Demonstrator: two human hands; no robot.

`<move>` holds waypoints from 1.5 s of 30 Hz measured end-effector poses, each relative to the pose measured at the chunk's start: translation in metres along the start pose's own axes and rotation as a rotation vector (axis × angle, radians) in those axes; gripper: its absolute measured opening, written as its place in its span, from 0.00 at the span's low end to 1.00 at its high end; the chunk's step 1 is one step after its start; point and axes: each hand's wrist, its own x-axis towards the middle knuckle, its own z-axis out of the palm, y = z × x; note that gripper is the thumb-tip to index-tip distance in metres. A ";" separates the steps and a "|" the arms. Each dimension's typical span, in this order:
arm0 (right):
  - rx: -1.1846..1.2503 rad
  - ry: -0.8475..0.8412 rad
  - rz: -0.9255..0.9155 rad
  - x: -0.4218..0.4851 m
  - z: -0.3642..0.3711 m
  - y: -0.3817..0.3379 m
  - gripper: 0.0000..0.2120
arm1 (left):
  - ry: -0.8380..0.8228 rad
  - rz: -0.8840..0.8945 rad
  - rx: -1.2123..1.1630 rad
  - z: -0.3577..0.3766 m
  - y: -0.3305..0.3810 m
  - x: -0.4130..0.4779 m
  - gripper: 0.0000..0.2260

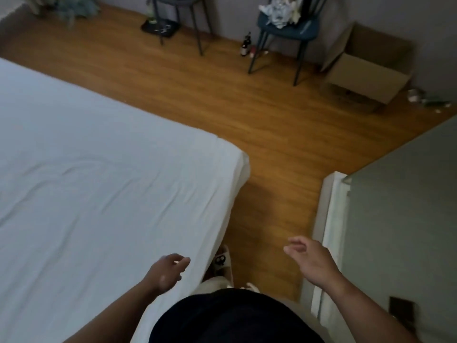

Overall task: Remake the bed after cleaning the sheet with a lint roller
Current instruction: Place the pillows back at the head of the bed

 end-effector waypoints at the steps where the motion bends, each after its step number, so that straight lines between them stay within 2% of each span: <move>1: 0.015 0.030 0.026 0.009 -0.018 -0.001 0.11 | -0.012 0.031 0.023 -0.009 0.034 0.019 0.15; 6: 0.050 0.137 0.129 0.071 -0.108 -0.012 0.08 | -0.043 0.240 0.101 -0.066 0.236 0.095 0.17; 8: 0.048 0.160 0.150 0.112 -0.145 -0.021 0.07 | -0.032 0.325 0.124 -0.086 0.310 0.126 0.23; 11: -0.002 0.143 0.113 0.195 -0.201 -0.045 0.06 | 0.019 0.356 0.085 -0.111 0.393 0.183 0.25; 15: -0.085 -0.006 0.042 0.316 -0.270 -0.111 0.12 | 0.136 0.276 -0.026 -0.133 0.444 0.234 0.23; 18: -0.176 -0.260 -0.037 0.396 -0.322 -0.202 0.12 | 0.119 0.119 -0.198 -0.144 0.464 0.245 0.18; 20: -0.256 -0.311 -0.149 0.458 -0.347 -0.277 0.10 | 0.151 0.055 -0.269 -0.156 0.470 0.253 0.15; 21: -0.281 -0.280 -0.204 0.489 -0.354 -0.313 0.10 | 0.181 0.019 -0.314 -0.163 0.470 0.259 0.15; 24: -0.297 -0.195 -0.347 0.572 -0.357 -0.409 0.11 | 0.265 -0.103 -0.475 -0.194 0.472 0.281 0.13; 29: -0.343 -0.275 -0.373 0.678 -0.334 -0.541 0.10 | 0.298 -0.156 -0.545 -0.264 0.491 0.350 0.17; 33: -0.399 -0.314 -0.371 0.738 -0.308 -0.626 0.08 | 0.283 -0.124 -0.554 -0.378 0.528 0.418 0.21; 40: -0.381 -0.320 -0.359 0.841 -0.252 -0.795 0.06 | 0.488 -0.029 -0.436 -0.620 0.579 0.499 0.24; 43: -0.414 -0.422 -0.326 0.895 -0.212 -0.883 0.07 | 0.524 -0.071 -0.430 -0.688 0.572 0.533 0.24; 45: -0.489 -0.476 -0.384 0.927 -0.173 -0.949 0.12 | 0.529 -0.134 -0.500 -0.720 0.560 0.548 0.24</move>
